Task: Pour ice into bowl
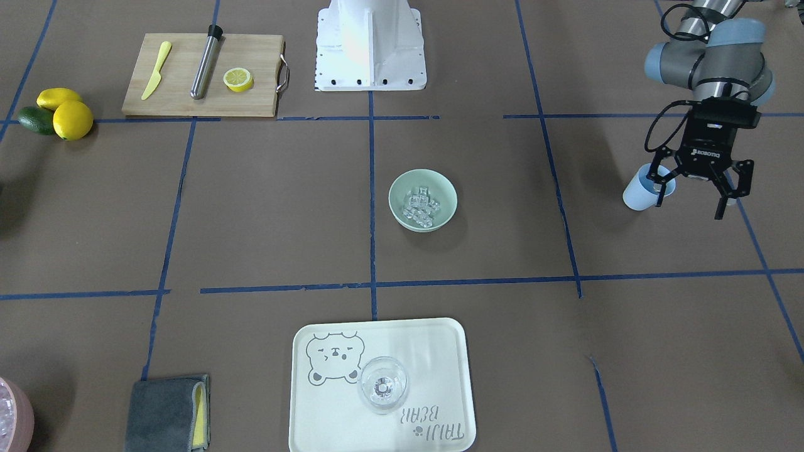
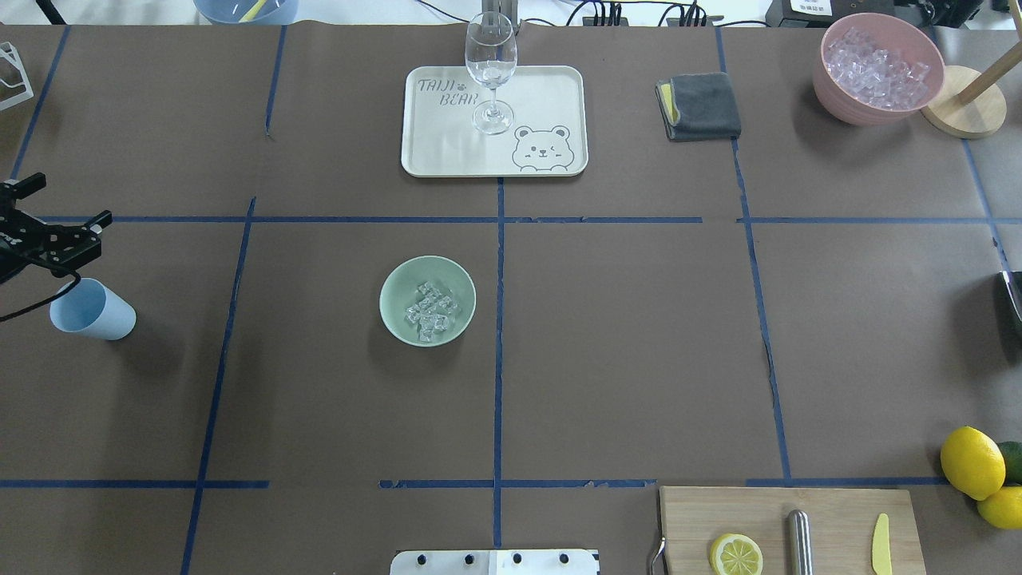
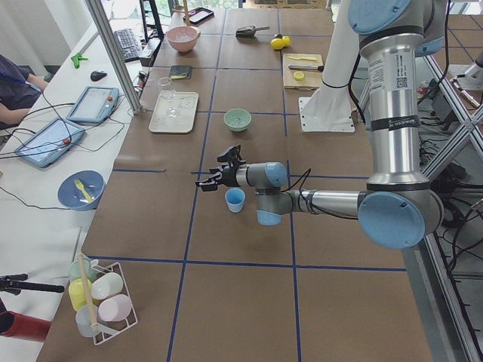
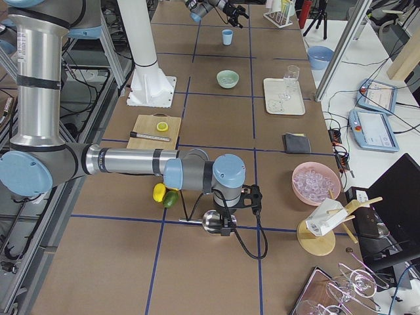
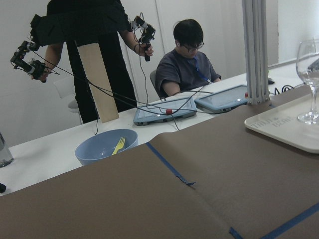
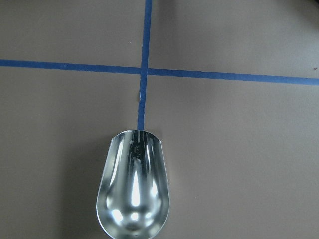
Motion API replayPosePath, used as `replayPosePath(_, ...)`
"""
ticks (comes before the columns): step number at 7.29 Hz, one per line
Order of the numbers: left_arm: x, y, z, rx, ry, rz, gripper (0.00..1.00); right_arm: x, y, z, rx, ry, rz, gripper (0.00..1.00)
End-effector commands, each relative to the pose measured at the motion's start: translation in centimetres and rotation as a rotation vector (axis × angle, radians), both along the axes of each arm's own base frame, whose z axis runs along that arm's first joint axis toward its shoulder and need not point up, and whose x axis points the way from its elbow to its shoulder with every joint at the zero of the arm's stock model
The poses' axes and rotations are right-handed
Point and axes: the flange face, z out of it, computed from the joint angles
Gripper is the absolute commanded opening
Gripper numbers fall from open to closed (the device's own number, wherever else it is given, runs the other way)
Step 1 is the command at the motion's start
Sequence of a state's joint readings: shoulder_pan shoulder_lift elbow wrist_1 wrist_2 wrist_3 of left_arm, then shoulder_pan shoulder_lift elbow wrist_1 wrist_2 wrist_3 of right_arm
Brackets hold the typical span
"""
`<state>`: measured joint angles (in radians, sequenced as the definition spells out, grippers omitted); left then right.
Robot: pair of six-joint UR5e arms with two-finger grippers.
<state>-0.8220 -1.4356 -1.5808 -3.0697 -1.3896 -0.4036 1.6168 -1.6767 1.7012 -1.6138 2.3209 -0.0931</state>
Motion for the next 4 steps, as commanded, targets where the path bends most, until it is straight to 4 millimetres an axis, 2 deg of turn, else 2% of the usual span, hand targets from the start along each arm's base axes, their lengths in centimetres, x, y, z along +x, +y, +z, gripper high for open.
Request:
replayPosePath(1, -8.1, -5.2, -1.1, -0.155, -0.198, 0.052, 1.00, 0.0, 0.0, -0.2, 0.000, 0.000, 0.003, 1.00)
replayPosePath(2, -11.8, -9.1, -3.2, -0.277, -0.216, 0.074, 1.00, 0.0, 0.0, -0.3, 0.002, -0.001, 0.004, 1.00)
replayPosePath(3, -16.1, -10.8, -2.4, -0.501, -0.161, 0.131, 1.00, 0.0, -0.1, -0.6, 0.009, -0.004, 0.004, 1.00)
replayPosePath(4, -18.6, -12.7, -1.6, -0.702, -0.155, 0.132, 1.00, -0.1, -0.2, -1.5, 0.024, -0.010, 0.006, 1.00)
